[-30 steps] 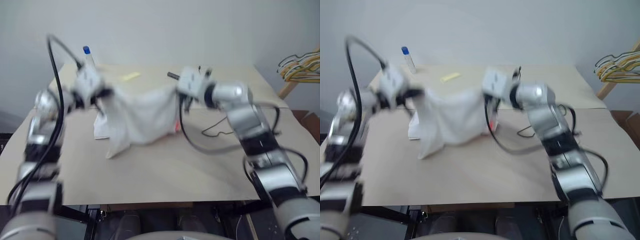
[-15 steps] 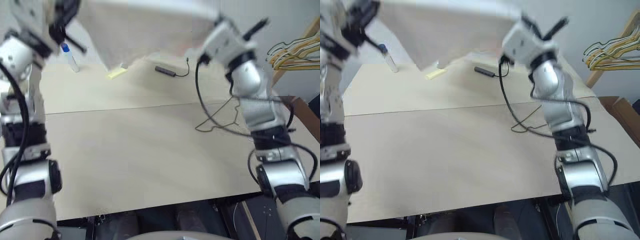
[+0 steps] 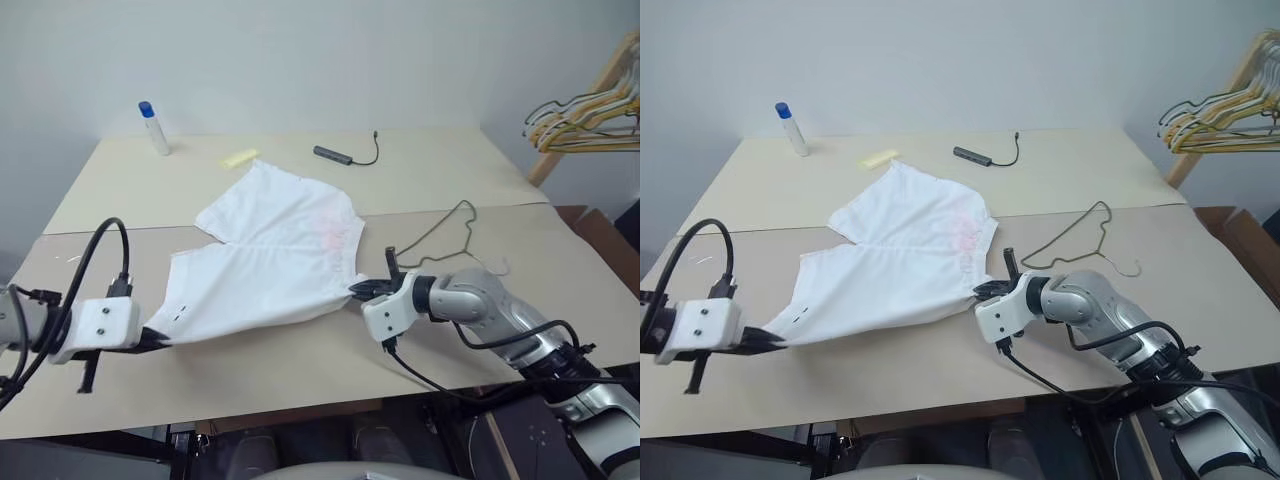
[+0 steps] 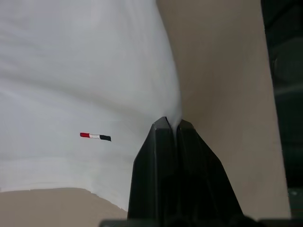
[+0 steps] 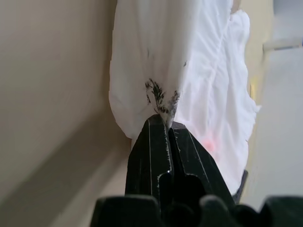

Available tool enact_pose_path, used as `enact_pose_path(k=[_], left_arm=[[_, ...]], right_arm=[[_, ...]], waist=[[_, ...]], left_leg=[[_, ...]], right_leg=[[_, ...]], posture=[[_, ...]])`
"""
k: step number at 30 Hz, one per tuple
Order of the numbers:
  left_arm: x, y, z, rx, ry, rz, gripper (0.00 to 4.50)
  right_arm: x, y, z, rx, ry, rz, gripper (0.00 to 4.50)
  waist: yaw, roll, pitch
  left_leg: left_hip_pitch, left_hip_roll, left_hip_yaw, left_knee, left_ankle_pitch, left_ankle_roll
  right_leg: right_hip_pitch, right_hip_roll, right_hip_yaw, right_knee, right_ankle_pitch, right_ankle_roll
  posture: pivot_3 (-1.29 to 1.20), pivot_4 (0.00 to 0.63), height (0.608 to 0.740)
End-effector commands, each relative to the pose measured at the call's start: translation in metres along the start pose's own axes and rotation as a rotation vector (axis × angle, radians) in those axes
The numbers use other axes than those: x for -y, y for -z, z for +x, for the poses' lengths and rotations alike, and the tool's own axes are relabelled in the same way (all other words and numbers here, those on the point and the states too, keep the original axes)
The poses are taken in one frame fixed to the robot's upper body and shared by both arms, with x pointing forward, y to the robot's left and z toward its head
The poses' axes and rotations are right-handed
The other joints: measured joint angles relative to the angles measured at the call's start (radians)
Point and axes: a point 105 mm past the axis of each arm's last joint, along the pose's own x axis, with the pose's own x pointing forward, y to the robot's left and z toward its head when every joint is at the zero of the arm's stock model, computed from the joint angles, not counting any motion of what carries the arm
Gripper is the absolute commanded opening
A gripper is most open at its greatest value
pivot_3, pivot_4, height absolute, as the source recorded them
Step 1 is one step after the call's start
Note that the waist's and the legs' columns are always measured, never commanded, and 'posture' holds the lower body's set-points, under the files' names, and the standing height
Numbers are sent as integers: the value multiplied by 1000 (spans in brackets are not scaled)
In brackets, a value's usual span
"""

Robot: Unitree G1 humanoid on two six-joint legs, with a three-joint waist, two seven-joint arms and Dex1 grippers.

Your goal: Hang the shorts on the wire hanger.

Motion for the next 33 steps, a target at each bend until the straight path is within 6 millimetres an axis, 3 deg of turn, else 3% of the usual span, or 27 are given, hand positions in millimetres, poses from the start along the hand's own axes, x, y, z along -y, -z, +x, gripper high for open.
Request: enact_pose_path(k=[1,5,10,11,14,17,20,24,26,29,33], left_arm=[[6,1,-7,-64,24,10,0],[16,-7,-2,-42,57,9,0],[22,-15,5,-18,73,9,0],[23,-16,5,-8,87,1,0],[27,-17,5,-2,121,6,670],[26,-16,3,-7,129,14,1593],[18,-16,-5,-4,103,17,2604],[2,-34,-13,124,26,10,3843],[-13,-46,-12,195,-70,33,4460],[-26,-61,-10,277,-140,57,4460],[-34,-78,-1,366,-163,77,4460]], right_arm=[[-2,2,-20,-17,-69,22,22],[-15,-12,-32,19,-179,74,22],[-26,-19,-31,32,-223,113,22],[-28,-20,-32,36,-239,121,233],[-38,-23,-34,43,-287,139,975],[-38,-26,-41,67,-301,185,1968],[-23,-29,-55,116,-243,300,3081],[7,8,-69,-6,-48,551,4441],[16,31,-71,-82,55,690,4500],[30,64,-65,-145,225,936,4500],[30,103,-49,-255,350,1190,4500]], waist=[[14,0,0],[32,0,0],[41,-1,0],[41,-1,0],[41,0,0],[41,0,0],[41,0,0],[41,0,0],[41,-1,0],[37,-1,0],[30,0,0]], left_leg=[[-1,0,0,0,0,0],[0,0,0,0,0,0],[4,4,1,0,0,0],[4,4,1,0,0,0],[4,5,1,0,-1,1],[3,5,2,0,-1,1],[4,5,2,0,-1,1],[5,6,2,0,-1,1],[5,6,2,0,-1,1],[5,6,2,0,-1,1],[3,6,2,0,-1,1]], right_leg=[[-1,0,0,0,0,-1],[0,0,0,0,0,-1],[2,4,0,0,-4,3],[2,5,1,0,-4,2],[1,6,1,0,-4,1],[1,5,1,0,-4,1],[1,6,1,1,-4,1],[2,6,1,1,-5,1],[2,6,1,0,-5,1],[1,6,1,1,-4,0],[-1,7,3,1,0,-6]], posture=[[56,0,740],[60,0,740],[53,0,740],[53,0,740],[44,0,740],[40,0,740],[33,0,740],[24,0,740],[19,0,740],[14,0,740],[9,0,740]])
